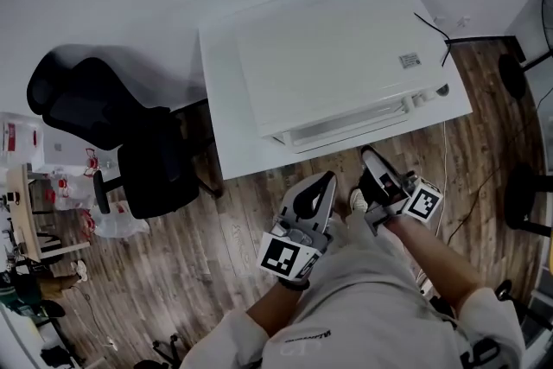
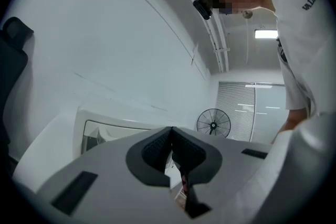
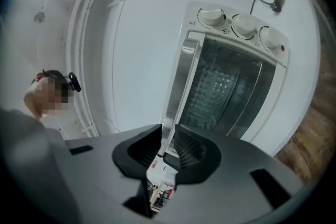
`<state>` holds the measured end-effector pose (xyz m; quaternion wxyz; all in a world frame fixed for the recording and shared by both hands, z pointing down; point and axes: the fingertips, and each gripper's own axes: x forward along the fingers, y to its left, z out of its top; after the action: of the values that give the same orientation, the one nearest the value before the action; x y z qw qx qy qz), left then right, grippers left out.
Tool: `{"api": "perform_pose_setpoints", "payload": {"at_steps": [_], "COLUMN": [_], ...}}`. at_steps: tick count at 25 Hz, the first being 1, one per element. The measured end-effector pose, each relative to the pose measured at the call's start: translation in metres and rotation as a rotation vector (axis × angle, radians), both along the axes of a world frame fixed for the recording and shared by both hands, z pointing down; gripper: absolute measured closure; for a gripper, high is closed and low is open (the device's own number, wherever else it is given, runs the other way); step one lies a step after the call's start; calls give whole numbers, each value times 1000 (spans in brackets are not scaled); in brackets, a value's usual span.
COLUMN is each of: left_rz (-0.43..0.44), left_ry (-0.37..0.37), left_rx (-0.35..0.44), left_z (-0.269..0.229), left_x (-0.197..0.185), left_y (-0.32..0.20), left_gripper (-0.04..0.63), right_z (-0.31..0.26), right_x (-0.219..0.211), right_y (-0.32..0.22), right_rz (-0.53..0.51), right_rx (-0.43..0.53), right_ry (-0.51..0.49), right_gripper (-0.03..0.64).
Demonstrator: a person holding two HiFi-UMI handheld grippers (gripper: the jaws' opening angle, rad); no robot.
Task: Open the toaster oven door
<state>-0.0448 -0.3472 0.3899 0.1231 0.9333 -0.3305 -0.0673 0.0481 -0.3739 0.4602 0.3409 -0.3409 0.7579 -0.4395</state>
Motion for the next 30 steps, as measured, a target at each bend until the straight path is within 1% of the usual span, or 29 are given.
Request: {"api": "perform_pose_setpoints", "payload": {"at_steps": [1, 2, 6, 8, 13, 19, 25, 30], "left_rz": [4, 7, 14, 14, 9, -5, -24, -41], "left_ry": [5, 8, 17, 20, 21, 18, 10, 3], "left_rx": [5, 10, 29, 33, 27, 10, 0, -7], "left_z": [-3, -6, -18, -20, -21, -18, -11, -8], "left_x": [-1, -1, -1, 0, 4, 12, 20, 27], "left_y": [-2, -3, -6, -8, -13, -18, -20, -18], "left_gripper": [588, 588, 588, 588, 588, 588, 588, 588], "right_z": [-3, -6, -11, -13, -9, -6, -9, -12], "right_x": [-1, -2, 1, 2, 7, 10, 11, 19], "right_y": [-2, -3, -9, -13, -22, -30, -32, -42], "right_rz": [2, 5, 34, 37, 46, 46, 35, 33], "right_rx": [2, 2, -23, -21, -50, -71, -71, -56], "right_ry": [-15, -23, -78, -94, -135, -159, -230, -222], "right_gripper": [541, 535, 529, 526, 507, 492, 491, 491]}}
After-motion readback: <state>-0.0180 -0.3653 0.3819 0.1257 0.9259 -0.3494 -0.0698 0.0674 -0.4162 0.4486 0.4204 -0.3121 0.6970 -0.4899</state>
